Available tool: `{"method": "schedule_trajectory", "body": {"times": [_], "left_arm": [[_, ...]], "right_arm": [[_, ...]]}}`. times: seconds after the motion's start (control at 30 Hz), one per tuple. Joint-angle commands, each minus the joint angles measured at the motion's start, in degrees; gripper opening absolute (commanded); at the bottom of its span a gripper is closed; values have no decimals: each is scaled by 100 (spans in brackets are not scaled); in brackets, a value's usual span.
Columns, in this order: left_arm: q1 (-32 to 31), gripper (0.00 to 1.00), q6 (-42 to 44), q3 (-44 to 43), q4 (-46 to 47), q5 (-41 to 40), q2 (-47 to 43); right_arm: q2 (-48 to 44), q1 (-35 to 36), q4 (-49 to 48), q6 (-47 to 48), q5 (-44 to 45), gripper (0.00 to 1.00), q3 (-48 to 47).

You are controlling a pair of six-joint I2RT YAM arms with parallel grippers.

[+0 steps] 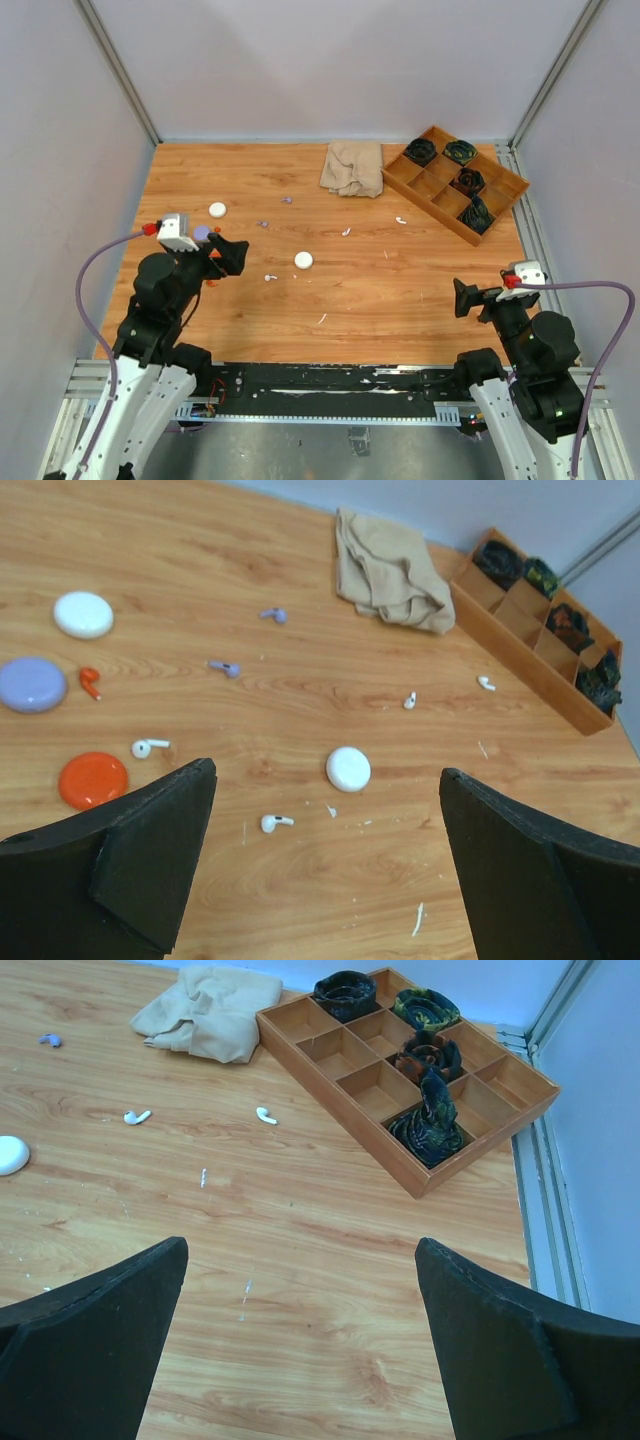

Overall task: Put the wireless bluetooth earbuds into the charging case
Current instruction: Pick up the charging case at the center of the board.

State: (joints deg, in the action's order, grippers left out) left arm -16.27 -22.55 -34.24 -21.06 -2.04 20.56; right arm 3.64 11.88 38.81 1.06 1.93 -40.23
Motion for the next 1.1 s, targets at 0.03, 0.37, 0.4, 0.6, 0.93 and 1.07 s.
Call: {"method": "schedule_trajectory", "body": {"times": [0.03, 0.37, 0.4, 0.6, 0.93, 1.07], "left_arm": [[-39, 99, -106, -469, 50, 387, 1299], [-407, 96, -186, -633, 676, 818, 3369], [-547, 96, -162, -674, 734, 726, 3533], [-1173, 96, 65, -1162, 948, 413, 4785], [-1620, 94, 513, -2116, 1026, 453, 6453], [-1806, 92, 635, -2436, 802, 189, 7049]], "right_arm": [[-144, 87, -223, 16, -156, 99, 95], [-382, 78, -256, 29, -234, 98, 162], [-385, 78, -252, 41, -257, 99, 165], [-394, 78, -264, 52, -331, 99, 172], [-404, 78, -290, 70, -404, 99, 175], [-405, 78, -296, 79, -439, 99, 182]]}}
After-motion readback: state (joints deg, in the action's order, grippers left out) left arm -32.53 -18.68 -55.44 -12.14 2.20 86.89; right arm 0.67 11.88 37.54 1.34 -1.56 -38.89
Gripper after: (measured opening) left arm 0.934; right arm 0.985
